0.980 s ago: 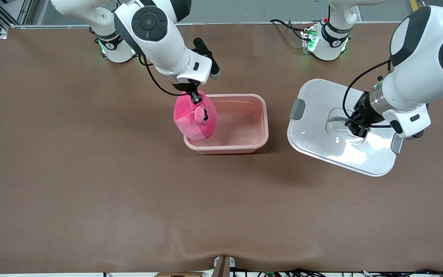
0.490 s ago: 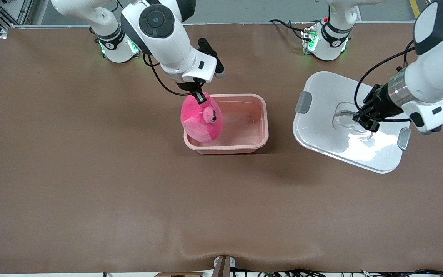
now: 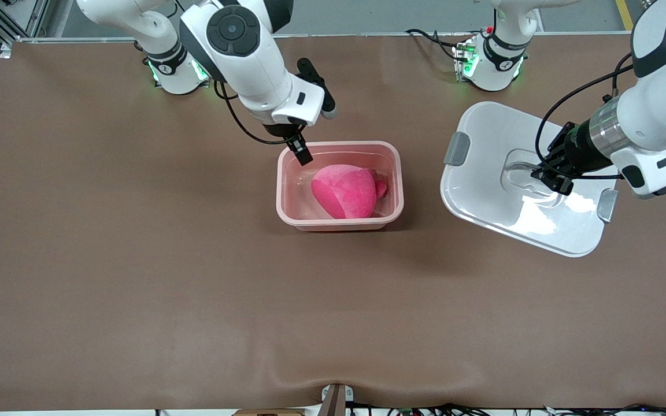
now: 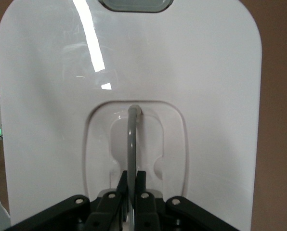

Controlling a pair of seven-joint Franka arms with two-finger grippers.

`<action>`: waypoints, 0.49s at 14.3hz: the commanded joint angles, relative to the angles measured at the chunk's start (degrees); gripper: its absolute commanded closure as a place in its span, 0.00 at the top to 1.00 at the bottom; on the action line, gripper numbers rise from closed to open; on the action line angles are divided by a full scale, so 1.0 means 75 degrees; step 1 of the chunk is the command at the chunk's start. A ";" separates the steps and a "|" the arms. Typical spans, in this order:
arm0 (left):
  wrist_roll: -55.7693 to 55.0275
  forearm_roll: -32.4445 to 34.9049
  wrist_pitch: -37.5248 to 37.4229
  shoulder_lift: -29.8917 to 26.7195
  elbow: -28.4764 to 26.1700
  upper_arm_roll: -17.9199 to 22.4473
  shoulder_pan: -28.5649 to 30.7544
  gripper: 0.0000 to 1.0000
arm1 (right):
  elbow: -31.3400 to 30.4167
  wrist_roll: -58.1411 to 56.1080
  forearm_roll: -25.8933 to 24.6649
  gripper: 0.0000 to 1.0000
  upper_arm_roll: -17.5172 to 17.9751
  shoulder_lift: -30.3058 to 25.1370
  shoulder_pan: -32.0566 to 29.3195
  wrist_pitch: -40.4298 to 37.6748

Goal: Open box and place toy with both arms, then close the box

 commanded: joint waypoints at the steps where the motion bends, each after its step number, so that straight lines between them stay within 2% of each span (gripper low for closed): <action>1: 0.0113 -0.0174 -0.0270 -0.0100 0.0156 -0.0001 0.0048 0.00 | 0.0002 0.0702 -0.0097 1.00 -0.0027 -0.0329 -0.0382 -0.0525; 3: 0.0008 -0.0174 -0.0270 -0.0100 0.0156 -0.0012 0.0025 0.00 | -0.0010 0.1462 -0.0201 1.00 -0.0074 -0.0575 -0.0605 -0.0877; 7: -0.0214 -0.0268 -0.0270 -0.0088 0.0156 -0.0071 -0.0022 0.00 | -0.0057 0.3783 -0.0483 1.00 -0.0109 -0.0564 -0.1248 -0.1136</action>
